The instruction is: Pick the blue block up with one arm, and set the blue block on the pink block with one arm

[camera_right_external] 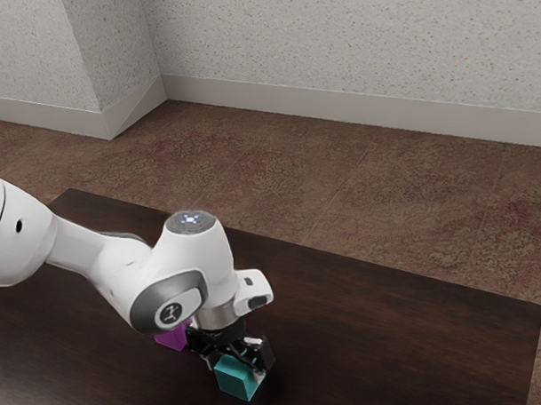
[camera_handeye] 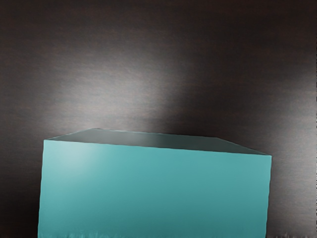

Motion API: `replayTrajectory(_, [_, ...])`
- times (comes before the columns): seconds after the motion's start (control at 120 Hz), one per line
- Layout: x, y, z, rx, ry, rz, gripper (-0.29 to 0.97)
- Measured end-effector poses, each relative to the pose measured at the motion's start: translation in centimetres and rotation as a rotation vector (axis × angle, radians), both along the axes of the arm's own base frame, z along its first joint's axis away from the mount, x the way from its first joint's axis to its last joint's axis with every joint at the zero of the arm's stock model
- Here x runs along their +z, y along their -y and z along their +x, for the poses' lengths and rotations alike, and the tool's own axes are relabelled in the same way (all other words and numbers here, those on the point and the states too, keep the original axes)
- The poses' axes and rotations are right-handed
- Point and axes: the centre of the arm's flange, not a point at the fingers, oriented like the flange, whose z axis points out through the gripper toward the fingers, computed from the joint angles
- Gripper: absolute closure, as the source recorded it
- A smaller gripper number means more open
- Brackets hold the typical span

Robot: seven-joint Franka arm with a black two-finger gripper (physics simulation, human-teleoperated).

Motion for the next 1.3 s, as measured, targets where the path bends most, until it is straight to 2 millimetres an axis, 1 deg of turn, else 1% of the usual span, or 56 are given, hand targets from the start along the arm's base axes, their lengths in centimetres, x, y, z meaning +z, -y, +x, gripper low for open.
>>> replayTrajectory(0.175, [-0.4,0.5,-0.1,-0.005,-0.001,-0.007,0.0])
replayTrajectory(0.317, [-1.1,0.3,-0.1,-0.003,-0.007,-0.006,0.0])
replayTrajectory(0.483, [-1.3,-0.2,0.5,-0.006,0.001,0.002,0.0])
replayTrajectory(0.625, [-1.6,0.2,0.9,-0.034,0.005,0.015,0.01])
replayTrajectory(0.65, [-1.6,0.3,0.9,-0.037,0.006,0.016,0.04])
replayTrajectory(0.775, [-1.4,0.3,1.0,-0.048,0.014,0.021,0.27])
replayTrajectory(0.917, [-1.2,0.2,1.1,-0.052,0.023,0.029,0.35])
replayTrajectory(1.033, [0.1,0.2,1.1,-0.057,0.051,0.031,0.37])
replayTrajectory(1.083, [1.2,0.2,1.1,-0.058,0.071,0.028,0.37])
replayTrajectory(1.158, [4.2,0.2,1.3,-0.057,0.117,0.017,0.38])
replayTrajectory(1.192, [5.5,-0.2,1.7,-0.046,0.139,0.012,0.38])
replayTrajectory(1.25, [7.6,-1.4,3.1,-0.01,0.167,0.008,0.38])
replayTrajectory(1.3, [9.5,-3.0,4.6,0.026,0.191,0.013,0.38])
